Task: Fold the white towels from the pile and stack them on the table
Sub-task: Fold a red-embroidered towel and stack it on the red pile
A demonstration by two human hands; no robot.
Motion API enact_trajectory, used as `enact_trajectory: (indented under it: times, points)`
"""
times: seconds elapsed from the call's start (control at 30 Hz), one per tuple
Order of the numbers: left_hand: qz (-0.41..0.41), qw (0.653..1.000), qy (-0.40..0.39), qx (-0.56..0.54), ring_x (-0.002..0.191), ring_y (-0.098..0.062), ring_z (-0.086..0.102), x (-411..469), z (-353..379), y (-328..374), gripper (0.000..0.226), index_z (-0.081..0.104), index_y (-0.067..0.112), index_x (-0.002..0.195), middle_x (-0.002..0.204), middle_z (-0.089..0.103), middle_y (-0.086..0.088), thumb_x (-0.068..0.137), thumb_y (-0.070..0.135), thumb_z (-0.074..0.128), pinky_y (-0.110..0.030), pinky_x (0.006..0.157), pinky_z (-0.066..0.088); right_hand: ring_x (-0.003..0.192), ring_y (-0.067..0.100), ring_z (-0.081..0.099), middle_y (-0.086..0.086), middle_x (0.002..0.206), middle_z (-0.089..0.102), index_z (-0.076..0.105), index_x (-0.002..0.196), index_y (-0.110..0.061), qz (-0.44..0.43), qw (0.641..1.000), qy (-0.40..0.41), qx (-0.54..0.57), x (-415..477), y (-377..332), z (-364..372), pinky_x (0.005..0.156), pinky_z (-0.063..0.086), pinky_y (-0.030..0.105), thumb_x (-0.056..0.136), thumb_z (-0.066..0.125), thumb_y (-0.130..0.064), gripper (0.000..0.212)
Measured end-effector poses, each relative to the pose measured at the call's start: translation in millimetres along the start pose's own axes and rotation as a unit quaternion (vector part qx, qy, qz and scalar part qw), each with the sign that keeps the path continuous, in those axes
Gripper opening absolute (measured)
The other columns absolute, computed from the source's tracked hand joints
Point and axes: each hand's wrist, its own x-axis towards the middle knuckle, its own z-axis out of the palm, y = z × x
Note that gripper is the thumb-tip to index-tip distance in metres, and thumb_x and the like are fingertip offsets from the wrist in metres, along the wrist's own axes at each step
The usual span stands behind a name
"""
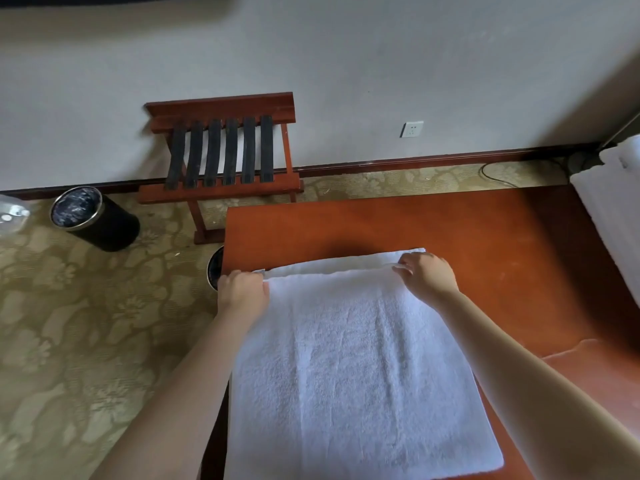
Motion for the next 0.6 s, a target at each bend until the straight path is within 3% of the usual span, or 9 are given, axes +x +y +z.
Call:
enact_trajectory:
  times: [0.13, 0.27, 0.43, 0.6]
  points:
    - [-0.015, 0.996, -0.022, -0.086, 0.098, -0.021, 0.045, 12, 3, -8, 0.025, 0.055, 0.016, 0.070, 0.083, 0.056, 0.004, 0.091, 0.025, 0.044, -0.035, 0.079, 0.040, 0.076, 0.025, 0.060, 0.004, 0.081, 0.064, 0.060, 0.091, -0.012, 0.004, 0.998, -0.058, 0.020, 19, -2, -1, 0.058, 0.041, 0.031, 0.099, 0.048, -0.036, 0.027]
    - [-0.040, 0.971, -0.080, -0.221, 0.074, -0.021, 0.046, 30, 9, -14, 0.031, 0.040, 0.012, 0.057, 0.079, 0.050, -0.002, 0.088, 0.015, 0.043, -0.029, 0.059, 0.033, 0.070, 0.022, 0.053, 0.001, 0.079, 0.058, 0.056, 0.090, -0.014, 0.017, 0.996, -0.093, -0.003, 34, 1, 11, 0.052, 0.034, 0.029, 0.101, 0.042, -0.038, 0.030]
    - [-0.038, 0.983, -0.049, -0.173, 0.057, -0.019, 0.033, 38, 12, -18, 0.037, 0.030, 0.011, 0.054, 0.059, 0.033, 0.000, 0.088, 0.011, 0.045, -0.030, 0.048, 0.019, 0.068, 0.026, 0.049, 0.002, 0.070, 0.050, 0.051, 0.100, -0.021, 0.034, 0.997, -0.075, -0.015, 52, -2, 19, 0.050, 0.029, 0.028, 0.102, 0.032, -0.042, 0.029]
    - [-0.041, 0.989, -0.038, -0.140, 0.067, -0.021, 0.042, 40, 15, -18, 0.036, 0.036, 0.011, 0.057, 0.068, 0.040, 0.000, 0.092, 0.015, 0.045, -0.030, 0.053, 0.026, 0.071, 0.024, 0.053, -0.003, 0.070, 0.050, 0.055, 0.095, -0.019, 0.052, 0.991, -0.113, -0.041, 70, -8, 21, 0.061, 0.036, 0.029, 0.102, 0.032, -0.044, 0.035]
